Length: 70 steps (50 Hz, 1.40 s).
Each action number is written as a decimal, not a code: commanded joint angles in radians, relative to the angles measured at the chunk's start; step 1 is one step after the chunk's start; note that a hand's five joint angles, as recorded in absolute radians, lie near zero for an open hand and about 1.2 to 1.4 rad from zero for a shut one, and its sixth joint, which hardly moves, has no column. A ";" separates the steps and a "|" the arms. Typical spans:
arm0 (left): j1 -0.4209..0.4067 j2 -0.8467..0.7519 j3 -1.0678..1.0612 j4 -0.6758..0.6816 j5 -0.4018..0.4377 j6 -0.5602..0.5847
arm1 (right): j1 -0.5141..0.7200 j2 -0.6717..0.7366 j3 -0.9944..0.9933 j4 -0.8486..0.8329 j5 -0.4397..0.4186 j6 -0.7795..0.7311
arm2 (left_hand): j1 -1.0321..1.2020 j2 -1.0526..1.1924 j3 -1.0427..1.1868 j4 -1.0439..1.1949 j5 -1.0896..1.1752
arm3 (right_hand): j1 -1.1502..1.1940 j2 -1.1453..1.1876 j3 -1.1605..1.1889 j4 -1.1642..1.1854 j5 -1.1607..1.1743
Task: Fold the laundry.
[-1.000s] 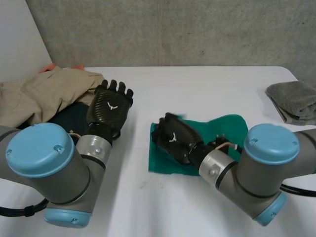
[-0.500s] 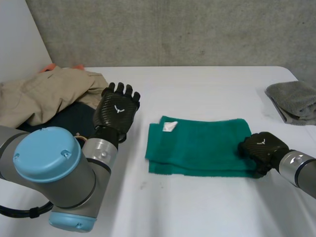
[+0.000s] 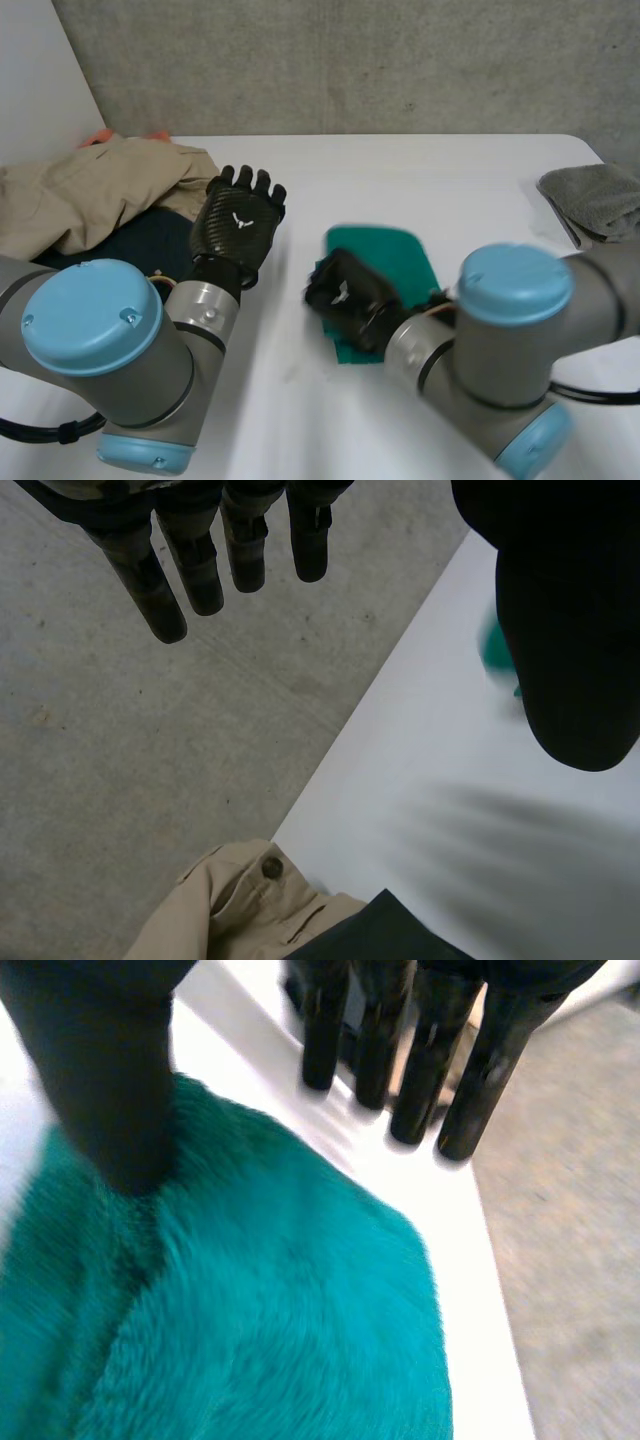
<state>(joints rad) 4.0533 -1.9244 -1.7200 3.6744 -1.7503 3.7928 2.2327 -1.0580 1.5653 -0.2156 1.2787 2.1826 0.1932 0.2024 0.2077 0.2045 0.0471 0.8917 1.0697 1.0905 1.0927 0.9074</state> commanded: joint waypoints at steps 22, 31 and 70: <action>-0.200 -0.369 0.522 -0.292 0.009 -0.435 | -0.372 -0.080 -0.044 0.193 0.001 0.801 | 0.035 0.026 0.020 0.024 0.007 | -0.717 -0.895 -0.916 -0.918 -0.907; -0.191 -0.473 0.593 -0.461 -0.083 -0.400 | -0.254 0.087 -0.143 0.219 0.056 0.747 | 0.035 0.026 0.020 0.024 0.007 | -0.717 -0.895 -0.916 -0.918 -0.907; -0.094 -0.058 0.416 -0.370 0.410 -0.259 | -0.093 0.018 0.225 -0.252 0.169 0.444 | -0.006 -0.015 -0.021 -0.017 -0.035 | -0.717 -0.895 -0.916 -0.918 -0.907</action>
<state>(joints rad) 3.9502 -2.0107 -1.2970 3.3100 -1.4186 3.5373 2.1470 -1.1036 1.8370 -0.3982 1.4283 2.6790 0.1932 0.2024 0.2078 0.2045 0.0467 0.1939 0.2205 0.2074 0.2329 0.0562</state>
